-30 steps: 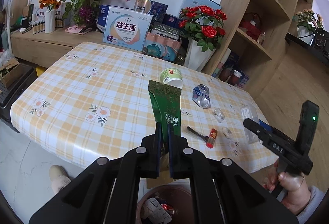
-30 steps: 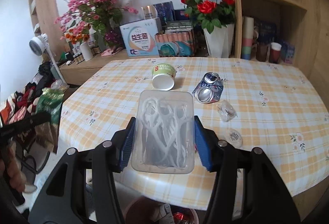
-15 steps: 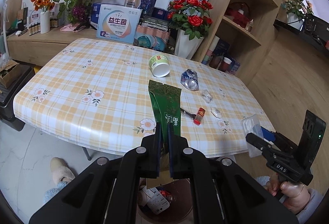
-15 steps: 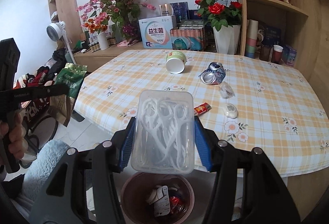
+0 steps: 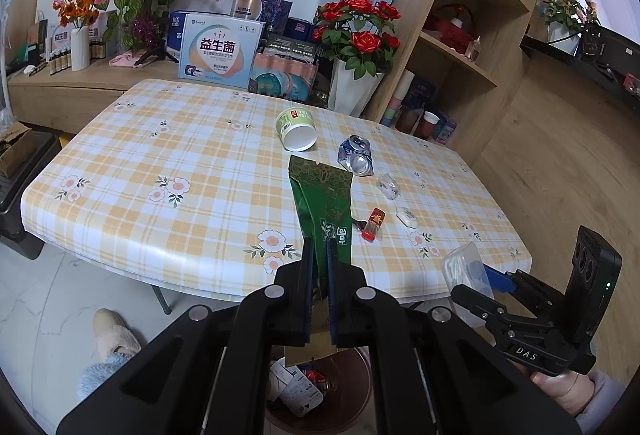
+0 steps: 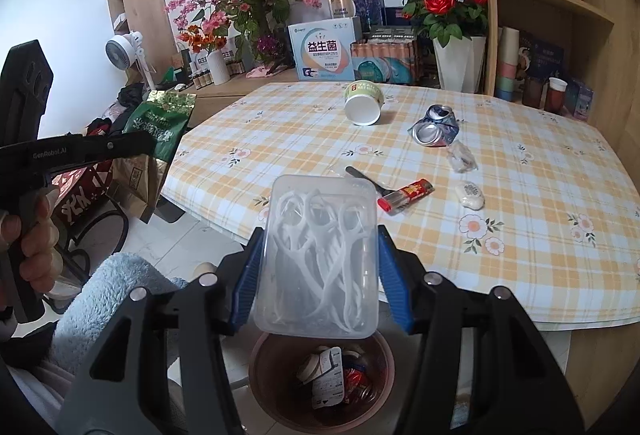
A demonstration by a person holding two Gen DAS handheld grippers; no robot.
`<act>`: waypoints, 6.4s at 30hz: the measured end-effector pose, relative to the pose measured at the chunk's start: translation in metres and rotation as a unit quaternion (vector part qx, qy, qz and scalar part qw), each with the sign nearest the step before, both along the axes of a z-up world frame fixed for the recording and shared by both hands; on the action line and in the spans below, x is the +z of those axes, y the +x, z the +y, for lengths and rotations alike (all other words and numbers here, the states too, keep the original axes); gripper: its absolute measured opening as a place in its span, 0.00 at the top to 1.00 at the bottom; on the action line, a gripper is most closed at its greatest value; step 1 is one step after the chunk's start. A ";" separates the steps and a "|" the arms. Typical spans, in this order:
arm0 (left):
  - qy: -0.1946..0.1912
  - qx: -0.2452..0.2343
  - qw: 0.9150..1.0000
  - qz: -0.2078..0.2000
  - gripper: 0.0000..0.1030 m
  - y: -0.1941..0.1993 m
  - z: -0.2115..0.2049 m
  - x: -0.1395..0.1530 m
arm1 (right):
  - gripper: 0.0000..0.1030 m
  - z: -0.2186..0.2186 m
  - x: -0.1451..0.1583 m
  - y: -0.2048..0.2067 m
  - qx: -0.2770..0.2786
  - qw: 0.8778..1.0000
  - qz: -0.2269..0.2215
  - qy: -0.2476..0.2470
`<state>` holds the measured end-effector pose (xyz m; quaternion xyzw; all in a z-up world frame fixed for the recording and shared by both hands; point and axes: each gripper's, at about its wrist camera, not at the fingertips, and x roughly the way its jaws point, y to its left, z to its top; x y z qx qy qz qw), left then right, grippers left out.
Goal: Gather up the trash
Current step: 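Carry the green packet and floss box over the basin with both tools, then open the right tool over the basin to drop the floss box, then open the left tool over the basin to drop the green tea packet, then move both tools over the table toward the red lighter and round white packet, then grasp the red lighter with the left tool while the right tool grasps the round white packet, then carry the lighter and white packet over the basin with both tools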
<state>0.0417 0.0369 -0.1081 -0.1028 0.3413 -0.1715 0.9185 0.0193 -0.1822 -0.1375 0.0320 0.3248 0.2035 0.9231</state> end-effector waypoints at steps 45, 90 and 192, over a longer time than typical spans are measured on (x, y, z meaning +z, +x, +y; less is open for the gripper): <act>0.002 -0.116 0.993 0.022 0.81 -0.009 -0.055 -0.014 | 0.05 -0.055 0.013 0.001 -0.133 0.989 -0.057 -0.036; 0.056 0.073 0.995 0.036 0.06 0.023 0.002 -0.031 | 0.06 -0.055 -0.025 0.035 -0.113 0.991 0.042 -0.050; 0.116 -0.124 0.985 0.007 0.78 0.191 -0.137 -0.035 | 0.61 -0.091 -0.033 0.154 -0.109 0.989 0.098 -0.003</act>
